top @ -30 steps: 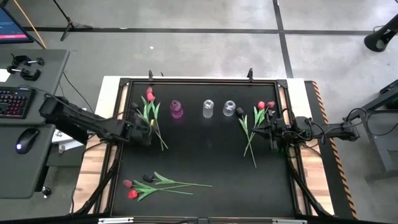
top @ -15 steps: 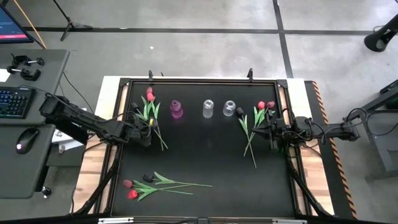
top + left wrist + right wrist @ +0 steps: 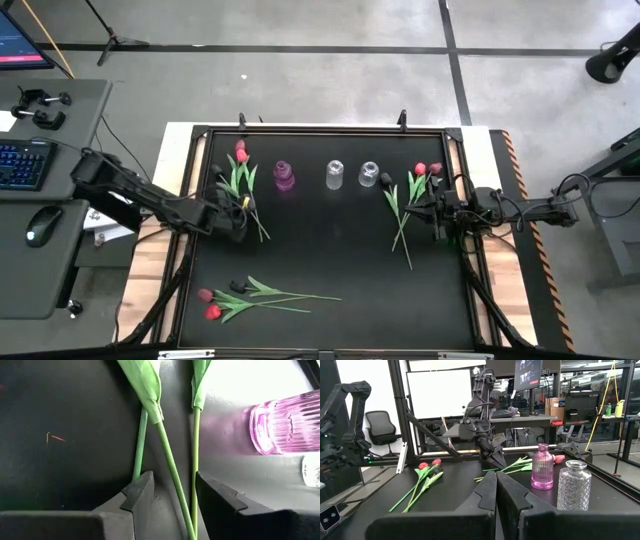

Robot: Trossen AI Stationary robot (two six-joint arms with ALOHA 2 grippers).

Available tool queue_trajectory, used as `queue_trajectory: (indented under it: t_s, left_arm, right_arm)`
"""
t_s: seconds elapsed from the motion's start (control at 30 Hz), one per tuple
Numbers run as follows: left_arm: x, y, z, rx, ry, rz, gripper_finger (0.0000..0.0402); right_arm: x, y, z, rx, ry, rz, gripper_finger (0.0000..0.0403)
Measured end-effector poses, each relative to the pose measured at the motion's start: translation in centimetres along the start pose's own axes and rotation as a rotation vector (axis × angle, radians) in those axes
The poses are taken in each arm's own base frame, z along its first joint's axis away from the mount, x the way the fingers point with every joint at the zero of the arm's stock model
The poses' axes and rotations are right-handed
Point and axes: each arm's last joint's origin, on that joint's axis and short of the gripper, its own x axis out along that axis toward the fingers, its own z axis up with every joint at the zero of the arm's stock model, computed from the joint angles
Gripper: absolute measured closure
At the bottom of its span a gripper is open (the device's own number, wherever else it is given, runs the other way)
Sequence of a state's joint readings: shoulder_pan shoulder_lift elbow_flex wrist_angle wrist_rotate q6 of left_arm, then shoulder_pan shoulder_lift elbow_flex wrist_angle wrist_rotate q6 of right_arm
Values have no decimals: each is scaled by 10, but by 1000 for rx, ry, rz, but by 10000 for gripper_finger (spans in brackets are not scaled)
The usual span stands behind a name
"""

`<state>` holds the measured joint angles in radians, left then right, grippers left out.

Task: Sort flowers into vase by color
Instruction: Put the top left black flower into the transparent purple vase

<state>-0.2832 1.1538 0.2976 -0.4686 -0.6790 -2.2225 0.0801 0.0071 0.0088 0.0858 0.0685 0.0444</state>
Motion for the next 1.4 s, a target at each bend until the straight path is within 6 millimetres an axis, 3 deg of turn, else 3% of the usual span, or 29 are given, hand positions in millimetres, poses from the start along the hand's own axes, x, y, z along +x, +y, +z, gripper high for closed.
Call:
queue_trajectory:
  t_s: [0.57,1.4]
  left_arm:
    - [3,-2,1,-30,-90,-62,264]
    - [16,-11,17,-5,-161,-2,264]
  right_arm:
    - [0,0,0,0,1,0,403]
    - [0,0,0,0,0,0,403]
